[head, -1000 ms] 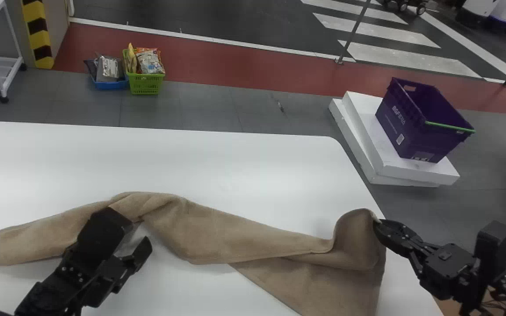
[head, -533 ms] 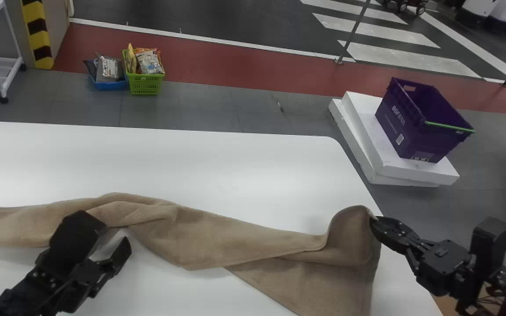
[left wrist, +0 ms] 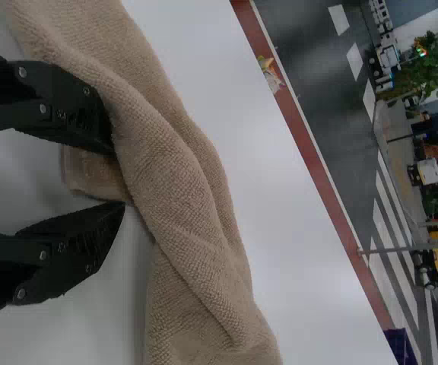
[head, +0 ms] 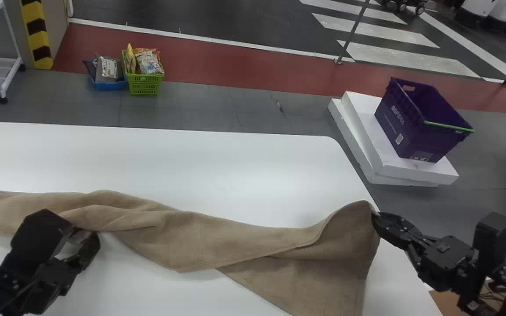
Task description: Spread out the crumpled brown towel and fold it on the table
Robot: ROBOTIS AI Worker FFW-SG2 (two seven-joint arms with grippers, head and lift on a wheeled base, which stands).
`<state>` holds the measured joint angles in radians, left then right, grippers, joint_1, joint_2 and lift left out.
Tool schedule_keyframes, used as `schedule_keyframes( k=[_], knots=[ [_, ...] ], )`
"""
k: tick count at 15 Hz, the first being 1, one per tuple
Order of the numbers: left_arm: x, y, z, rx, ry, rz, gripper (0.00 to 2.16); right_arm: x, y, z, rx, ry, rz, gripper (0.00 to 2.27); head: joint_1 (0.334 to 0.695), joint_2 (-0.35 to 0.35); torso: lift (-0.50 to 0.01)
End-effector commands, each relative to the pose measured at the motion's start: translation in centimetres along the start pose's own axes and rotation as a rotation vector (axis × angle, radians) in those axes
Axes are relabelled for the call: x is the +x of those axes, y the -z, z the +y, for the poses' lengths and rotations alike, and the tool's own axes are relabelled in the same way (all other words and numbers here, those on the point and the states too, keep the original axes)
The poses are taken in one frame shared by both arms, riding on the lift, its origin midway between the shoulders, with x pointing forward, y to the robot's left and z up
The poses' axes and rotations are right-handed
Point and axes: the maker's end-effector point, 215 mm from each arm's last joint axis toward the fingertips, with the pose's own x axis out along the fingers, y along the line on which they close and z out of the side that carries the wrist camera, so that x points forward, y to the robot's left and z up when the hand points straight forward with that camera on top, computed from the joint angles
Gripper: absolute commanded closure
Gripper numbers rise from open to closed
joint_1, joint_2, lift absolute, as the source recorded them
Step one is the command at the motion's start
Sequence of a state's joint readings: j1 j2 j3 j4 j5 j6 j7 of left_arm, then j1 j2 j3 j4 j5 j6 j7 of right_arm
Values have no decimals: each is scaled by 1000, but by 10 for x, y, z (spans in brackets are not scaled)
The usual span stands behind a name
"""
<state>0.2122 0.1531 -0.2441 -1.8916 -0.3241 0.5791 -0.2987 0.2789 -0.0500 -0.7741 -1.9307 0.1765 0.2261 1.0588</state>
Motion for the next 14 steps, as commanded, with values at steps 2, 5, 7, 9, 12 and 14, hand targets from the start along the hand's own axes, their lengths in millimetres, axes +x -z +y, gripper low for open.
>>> schedule_keyframes(
  k=[2,5,7,9,12,14],
  knots=[
    [-6,-2,9,-6,-16,-7,1379,2,-4,2,-5,-5,-6,1949,695,-350,-127],
    [-17,-15,14,-13,-9,-35,1561,0,-10,1,-10,-4,-14,1949,695,-350,-127],
    [-26,-27,21,-15,-23,-56,1561,-2,-14,1,-4,-3,-22,1949,695,-350,-127],
    [-45,-36,35,-42,-25,-62,1561,-5,-20,-1,33,-11,-37,1949,695,-350,-127],
    [-70,-28,53,-113,3,15,1558,-10,-35,-16,93,5,-48,1949,695,-350,-127],
    [-85,-15,69,-180,7,84,1558,-10,-50,-31,177,13,-77,1949,695,-350,-127]
  ],
)
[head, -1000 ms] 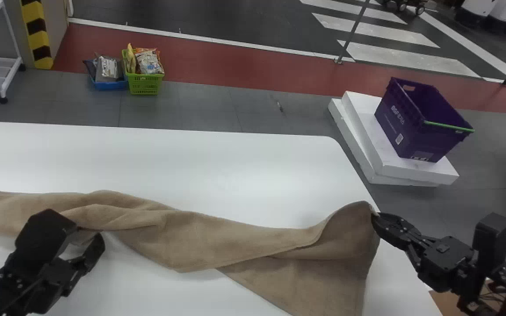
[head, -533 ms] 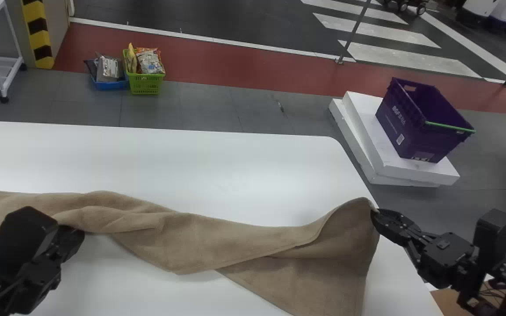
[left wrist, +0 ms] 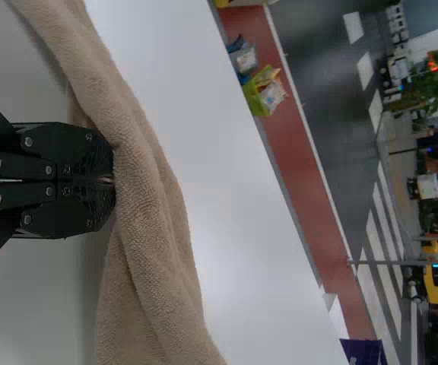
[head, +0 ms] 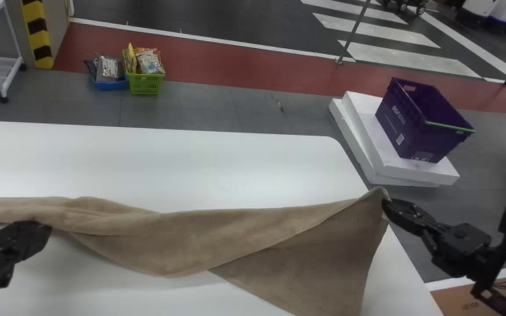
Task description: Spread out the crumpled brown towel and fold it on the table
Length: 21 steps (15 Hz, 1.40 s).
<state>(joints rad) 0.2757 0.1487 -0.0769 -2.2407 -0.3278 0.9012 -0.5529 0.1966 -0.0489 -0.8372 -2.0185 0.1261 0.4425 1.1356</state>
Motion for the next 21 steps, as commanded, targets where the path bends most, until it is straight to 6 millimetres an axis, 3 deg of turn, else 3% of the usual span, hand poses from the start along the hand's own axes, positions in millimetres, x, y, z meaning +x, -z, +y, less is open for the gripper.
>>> schedule_keyframes(
  k=[1,3,8,11,14,17,20,21],
  knots=[
    [-15,5,30,-62,-55,46,1558,2,-13,-10,58,15,-22,1949,695,-350,-127],
    [-23,-7,43,-87,-80,29,1558,7,-16,-5,56,1,-25,1949,695,-335,-127],
    [-33,-26,58,-118,-112,-24,1561,4,-28,-16,55,26,-51,1949,695,-307,-127],
    [-48,-39,82,-151,-156,-83,1565,-7,-51,-43,85,72,-83,1949,695,-299,-127],
    [-80,-61,111,-194,-209,-182,1565,-13,-69,-51,80,90,-106,1949,695,-296,-127],
    [-121,-76,137,-232,-264,-256,1565,-32,-86,-60,102,118,-146,1949,695,-279,-127],
    [-166,-89,132,-250,-271,-323,1565,-61,-113,-43,108,100,-197,1949,695,-263,-127],
    [-181,-91,126,-265,-266,-333,1565,-72,-114,-41,138,100,-207,1949,695,-262,-127]
  ],
)
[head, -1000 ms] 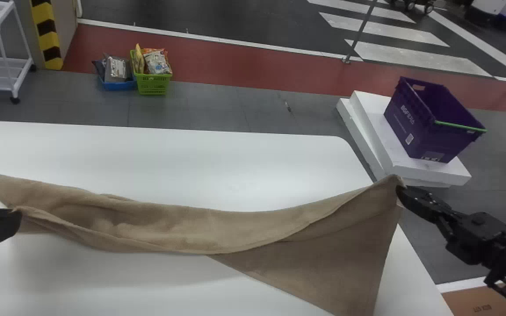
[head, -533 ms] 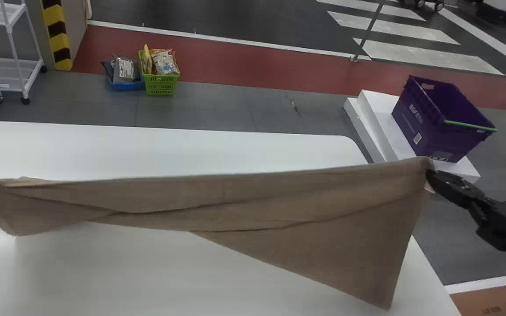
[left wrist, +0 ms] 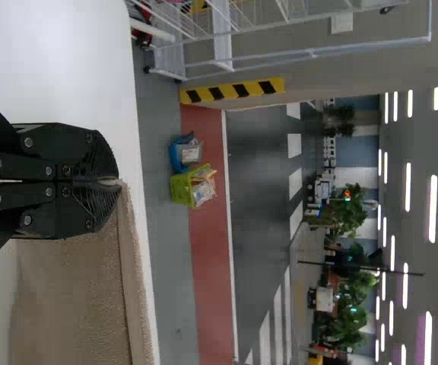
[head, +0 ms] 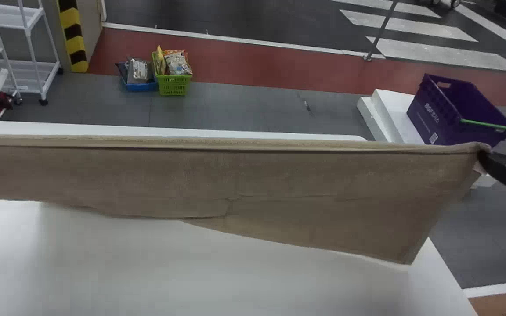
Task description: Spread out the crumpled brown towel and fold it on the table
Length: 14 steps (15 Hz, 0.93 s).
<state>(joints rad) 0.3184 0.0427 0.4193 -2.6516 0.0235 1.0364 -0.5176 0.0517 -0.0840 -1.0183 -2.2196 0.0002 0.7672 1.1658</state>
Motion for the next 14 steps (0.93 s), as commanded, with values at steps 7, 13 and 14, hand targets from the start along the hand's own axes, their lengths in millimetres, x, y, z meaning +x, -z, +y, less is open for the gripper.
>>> schedule_keyframes(
  k=[7,13,14],
  knots=[
    [-85,-9,4,-89,7,45,1565,-100,-59,13,100,5,-148,1949,695,-308,-127],
    [-153,-5,35,-224,21,60,1561,-147,-63,41,176,-42,-194,1949,695,-307,-127],
    [-163,-4,35,-262,33,60,1561,-150,-65,44,163,-43,-194,1949,695,-300,-127]
  ],
)
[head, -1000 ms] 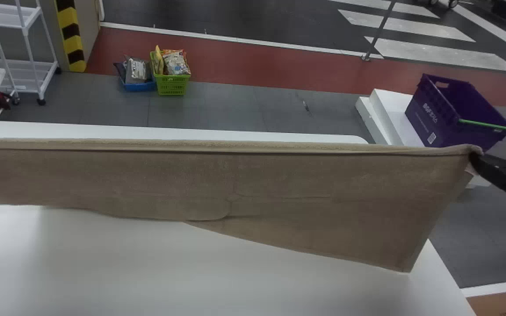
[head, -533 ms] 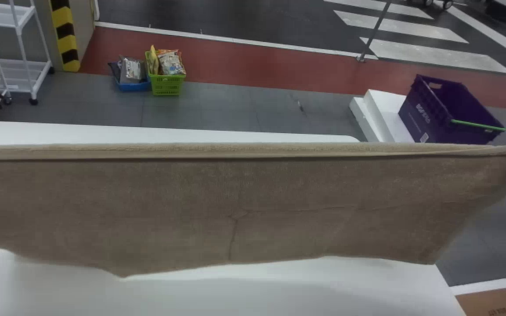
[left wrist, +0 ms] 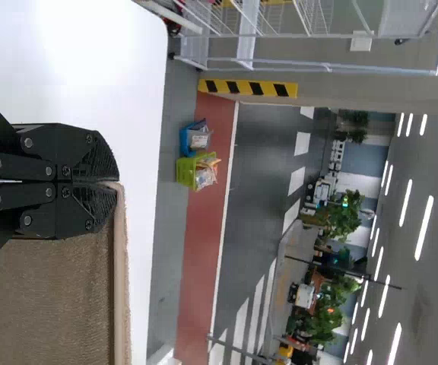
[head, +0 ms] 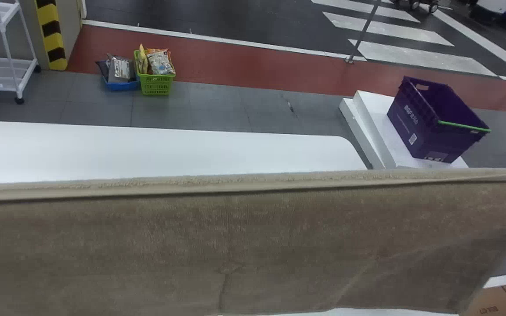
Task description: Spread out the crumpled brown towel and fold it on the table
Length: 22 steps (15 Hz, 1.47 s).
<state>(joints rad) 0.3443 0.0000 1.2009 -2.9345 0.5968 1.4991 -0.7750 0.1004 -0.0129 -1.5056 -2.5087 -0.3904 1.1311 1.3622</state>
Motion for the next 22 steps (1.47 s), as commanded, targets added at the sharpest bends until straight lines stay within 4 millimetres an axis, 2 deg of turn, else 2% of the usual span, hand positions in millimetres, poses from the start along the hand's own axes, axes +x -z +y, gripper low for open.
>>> schedule_keyframes(
  k=[1,5,7,8,10,13,14,16,17,18,19,20,21,22],
  knots=[
    [-24,-3,2,-50,14,-19,1561,-9,-4,4,-18,14,-3,1949,695,-286,-127],
    [-32,-15,9,-45,-7,-60,1561,-28,-12,0,-30,54,-19,1949,695,-293,-127],
    [-27,-20,6,-42,4,-73,1561,-25,-2,-9,-31,71,12,1949,695,-299,-127],
    [-16,-17,3,-41,14,-59,1561,-17,7,-14,-30,73,35,1949,695,-302,-127],
    [18,-4,-9,-31,29,-7,1561,2,24,-21,-46,62,78,1949,695,-308,-127],
    [39,4,-26,-19,56,26,1561,15,33,-27,-79,66,103,1949,695,-321,-127],
    [42,5,-27,-17,54,30,1561,21,38,-23,-72,49,118,1848,695,-329,-127],
    [49,4,-27,-9,37,31,1561,43,44,9,-118,-70,139,1180,695,-326,-127],
    [52,4,-28,-6,33,31,1561,56,54,28,-129,-127,168,552,695,-309,-127],
    [56,4,-29,-7,35,33,1561,71,61,54,-178,-204,190,107,695,-288,-127],
    [62,8,-27,-17,34,43,1561,87,78,87,-227,-294,227,97,695,-255,-127],
    [66,11,-26,-24,33,52,1561,102,98,112,-270,-341,260,154,695,-215,-127],
    [68,14,-24,-32,32,57,1561,120,124,143,-342,-392,279,157,695,-168,-127],
    [69,15,-22,-40,34,61,1565,137,148,171,-412,-434,293,157,695,-77,-127]
  ],
)
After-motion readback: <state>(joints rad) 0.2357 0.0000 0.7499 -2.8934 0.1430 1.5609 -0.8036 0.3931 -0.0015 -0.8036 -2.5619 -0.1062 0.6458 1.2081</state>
